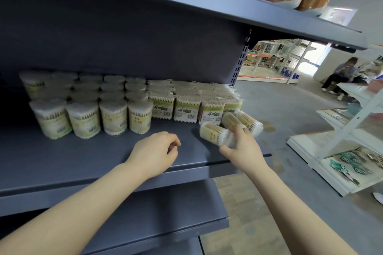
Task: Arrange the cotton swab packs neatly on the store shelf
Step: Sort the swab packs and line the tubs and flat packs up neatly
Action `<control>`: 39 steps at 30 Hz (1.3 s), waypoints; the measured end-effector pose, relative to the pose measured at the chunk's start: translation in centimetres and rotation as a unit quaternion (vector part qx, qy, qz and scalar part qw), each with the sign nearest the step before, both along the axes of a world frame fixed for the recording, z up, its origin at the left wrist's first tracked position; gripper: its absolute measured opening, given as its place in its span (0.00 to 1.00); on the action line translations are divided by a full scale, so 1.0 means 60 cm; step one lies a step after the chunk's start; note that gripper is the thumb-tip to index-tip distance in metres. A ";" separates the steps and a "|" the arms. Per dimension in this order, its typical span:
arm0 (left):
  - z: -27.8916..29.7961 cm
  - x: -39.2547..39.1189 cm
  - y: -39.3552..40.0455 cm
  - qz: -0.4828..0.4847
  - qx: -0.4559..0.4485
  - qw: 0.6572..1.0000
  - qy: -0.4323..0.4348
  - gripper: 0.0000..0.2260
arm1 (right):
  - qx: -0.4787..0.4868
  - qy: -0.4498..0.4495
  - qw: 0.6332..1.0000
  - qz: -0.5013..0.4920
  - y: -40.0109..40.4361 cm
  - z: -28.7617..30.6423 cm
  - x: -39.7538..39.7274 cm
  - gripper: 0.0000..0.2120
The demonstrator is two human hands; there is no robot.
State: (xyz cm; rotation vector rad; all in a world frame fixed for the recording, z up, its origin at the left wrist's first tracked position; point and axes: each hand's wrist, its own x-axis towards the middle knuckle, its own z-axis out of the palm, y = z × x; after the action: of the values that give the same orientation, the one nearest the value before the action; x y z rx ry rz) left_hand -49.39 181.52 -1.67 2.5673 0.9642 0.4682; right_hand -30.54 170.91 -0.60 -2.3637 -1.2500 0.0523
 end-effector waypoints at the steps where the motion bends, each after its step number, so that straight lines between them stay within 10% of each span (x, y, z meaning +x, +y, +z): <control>1: -0.001 -0.004 0.002 0.003 -0.001 1.000 0.000 0.10 | 0.008 0.001 1.000 0.008 0.005 0.004 -0.005 0.23; 27: 0.035 -0.128 0.039 0.087 -0.088 0.989 -0.079 0.24 | 0.128 0.154 0.958 0.206 0.153 0.113 -0.166 0.04; 39: 0.049 -0.157 0.050 0.138 -0.108 0.978 -0.113 0.21 | 0.143 0.191 0.943 0.231 0.194 0.121 -0.214 0.12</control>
State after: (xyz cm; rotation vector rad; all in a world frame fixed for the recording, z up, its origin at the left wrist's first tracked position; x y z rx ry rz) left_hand -58.83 184.50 1.26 2.1431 1.2176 0.6743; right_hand -43.35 182.58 6.63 -1.6753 -1.4653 0.4274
